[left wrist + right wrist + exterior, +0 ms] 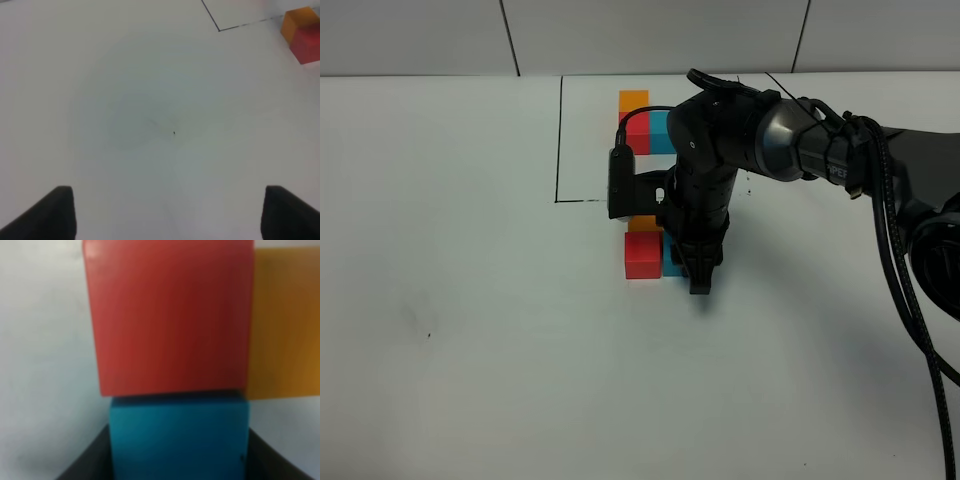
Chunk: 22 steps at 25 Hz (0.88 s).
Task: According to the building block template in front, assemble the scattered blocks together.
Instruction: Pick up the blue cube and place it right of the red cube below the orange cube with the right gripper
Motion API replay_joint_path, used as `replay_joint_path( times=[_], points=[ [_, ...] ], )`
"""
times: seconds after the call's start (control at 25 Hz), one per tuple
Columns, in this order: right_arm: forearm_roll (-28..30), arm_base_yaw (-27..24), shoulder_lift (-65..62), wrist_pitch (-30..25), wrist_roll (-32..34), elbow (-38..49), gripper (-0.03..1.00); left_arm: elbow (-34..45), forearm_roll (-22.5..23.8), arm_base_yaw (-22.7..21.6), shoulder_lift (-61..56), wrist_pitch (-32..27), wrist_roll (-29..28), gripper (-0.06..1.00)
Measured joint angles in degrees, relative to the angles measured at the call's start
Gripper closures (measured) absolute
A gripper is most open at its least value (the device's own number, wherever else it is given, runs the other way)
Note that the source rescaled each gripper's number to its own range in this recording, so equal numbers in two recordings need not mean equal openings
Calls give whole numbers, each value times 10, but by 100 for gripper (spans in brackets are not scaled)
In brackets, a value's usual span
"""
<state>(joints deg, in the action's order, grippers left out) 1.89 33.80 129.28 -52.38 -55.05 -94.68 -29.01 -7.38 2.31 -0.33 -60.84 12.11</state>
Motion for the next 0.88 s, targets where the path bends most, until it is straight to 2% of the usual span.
replay_joint_path(
  times=[0.88],
  points=[
    [-11, 0, 1, 3, 0, 0, 96, 0, 0, 0, 0, 0, 0, 7]
  ],
)
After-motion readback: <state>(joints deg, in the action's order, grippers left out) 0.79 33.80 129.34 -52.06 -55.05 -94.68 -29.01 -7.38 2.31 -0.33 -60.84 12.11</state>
